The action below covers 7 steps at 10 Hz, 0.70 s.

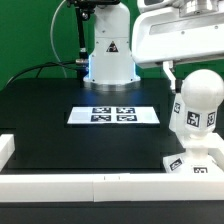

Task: Assemble lamp

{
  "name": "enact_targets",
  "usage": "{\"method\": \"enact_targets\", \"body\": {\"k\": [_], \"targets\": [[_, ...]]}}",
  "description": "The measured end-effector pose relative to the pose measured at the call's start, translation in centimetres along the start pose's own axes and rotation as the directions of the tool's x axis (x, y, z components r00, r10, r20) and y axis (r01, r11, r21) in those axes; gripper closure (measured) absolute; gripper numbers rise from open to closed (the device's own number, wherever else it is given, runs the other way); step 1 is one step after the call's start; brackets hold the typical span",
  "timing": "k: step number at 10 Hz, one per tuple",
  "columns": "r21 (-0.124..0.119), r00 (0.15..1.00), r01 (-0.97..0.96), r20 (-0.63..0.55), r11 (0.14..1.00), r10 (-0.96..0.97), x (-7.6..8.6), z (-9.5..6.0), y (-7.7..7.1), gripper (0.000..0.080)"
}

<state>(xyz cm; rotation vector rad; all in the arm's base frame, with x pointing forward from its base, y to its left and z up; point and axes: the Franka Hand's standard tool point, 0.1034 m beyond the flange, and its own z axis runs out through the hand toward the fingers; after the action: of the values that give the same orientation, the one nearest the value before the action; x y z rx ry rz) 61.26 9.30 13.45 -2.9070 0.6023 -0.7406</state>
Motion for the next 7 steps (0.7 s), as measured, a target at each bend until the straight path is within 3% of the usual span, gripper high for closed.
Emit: {"method": "enact_targets", "body": {"k": [1,2,3,4,6,7], "targets": [[0.0,1.0,-0.005,0.001,1.0,0.005,0.0,0.0,0.0,0.0232],[0.0,1.0,-0.007,0.001,1.0,0.007,0.0,0.0,0.0,0.0164],[0.0,1.0,-0.007,0.001,1.0,0.007,0.0,0.0,0.0,0.0164],[0.0,1.0,-0.007,0.001,1.0,0.007,0.0,0.0,0.0,0.0114],[-0.049,0.99,0.074,0.122,0.996,-0.068,-0.2,0.4,0.3,0.0102],[-0.065,0.983,0.109,0.154,0.992,-0.098,0.7,0.2,-0.1,0.0101]]}}
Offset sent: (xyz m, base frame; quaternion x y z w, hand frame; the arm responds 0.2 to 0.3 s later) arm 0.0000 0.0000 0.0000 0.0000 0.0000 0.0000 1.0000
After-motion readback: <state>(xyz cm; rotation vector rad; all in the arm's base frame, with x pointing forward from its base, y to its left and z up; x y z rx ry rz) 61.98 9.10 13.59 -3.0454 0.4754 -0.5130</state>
